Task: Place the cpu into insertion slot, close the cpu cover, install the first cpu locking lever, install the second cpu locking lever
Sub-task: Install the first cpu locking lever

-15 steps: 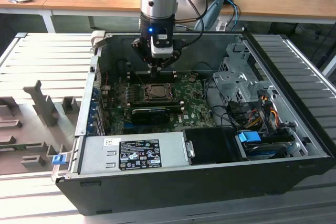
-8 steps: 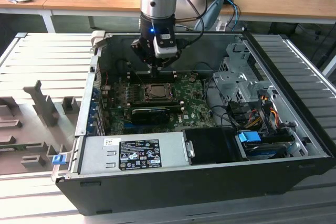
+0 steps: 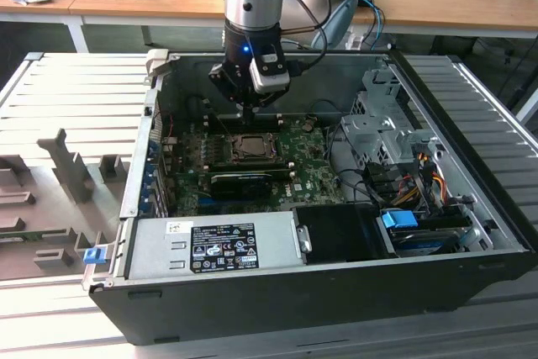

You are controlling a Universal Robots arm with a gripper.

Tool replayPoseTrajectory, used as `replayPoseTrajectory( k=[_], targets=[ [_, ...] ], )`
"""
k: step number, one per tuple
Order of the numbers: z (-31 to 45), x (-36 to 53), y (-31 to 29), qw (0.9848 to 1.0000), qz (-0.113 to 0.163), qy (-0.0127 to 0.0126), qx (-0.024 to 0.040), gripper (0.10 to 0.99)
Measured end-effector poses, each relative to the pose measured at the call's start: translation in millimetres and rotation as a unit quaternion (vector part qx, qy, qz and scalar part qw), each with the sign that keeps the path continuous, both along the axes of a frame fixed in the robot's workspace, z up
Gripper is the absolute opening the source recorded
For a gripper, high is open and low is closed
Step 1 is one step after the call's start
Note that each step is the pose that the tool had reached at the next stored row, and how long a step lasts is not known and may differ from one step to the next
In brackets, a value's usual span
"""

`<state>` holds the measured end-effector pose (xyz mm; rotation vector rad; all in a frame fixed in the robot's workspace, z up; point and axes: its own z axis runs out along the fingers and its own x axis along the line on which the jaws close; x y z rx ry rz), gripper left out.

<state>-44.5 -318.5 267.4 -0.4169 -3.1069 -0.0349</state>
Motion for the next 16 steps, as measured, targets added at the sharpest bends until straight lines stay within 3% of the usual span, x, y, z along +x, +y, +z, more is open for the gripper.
replayPoseTrajectory(
  k=[2, 3, 5, 6, 7, 10, 12, 14, 16],
  targets=[
    [0.0, 0.0, 0.0, 0.9999, 0.016, 0.0000, 0.0000, 0.106],
    [-0.3, 0.0, 0.0, 0.9992, 0.039, 0.0000, 0.0001, 0.106],
    [-0.6, 0.0, 0.0, 0.9966, 0.082, -0.0002, 0.0000, 0.106],
    [-0.8, -0.1, 0.0, 0.9954, 0.095, -0.0015, -0.0001, 0.106],
    [-1.8, -1.6, -0.2, 0.9950, 0.099, -0.0100, -0.0007, 0.106],
    [-4.4, -2.0, -0.5, 0.9917, 0.128, -0.0106, 0.0007, 0.106],
    [-6.0, -1.9, -0.5, 0.9879, 0.155, -0.0106, 0.0010, 0.106],
    [-6.9, -2.0, -0.5, 0.9831, 0.183, -0.0104, 0.0011, 0.106],
    [-7.2, -3.2, -0.5, 0.9808, 0.195, -0.0107, 0.0015, 0.106]
  ],
)
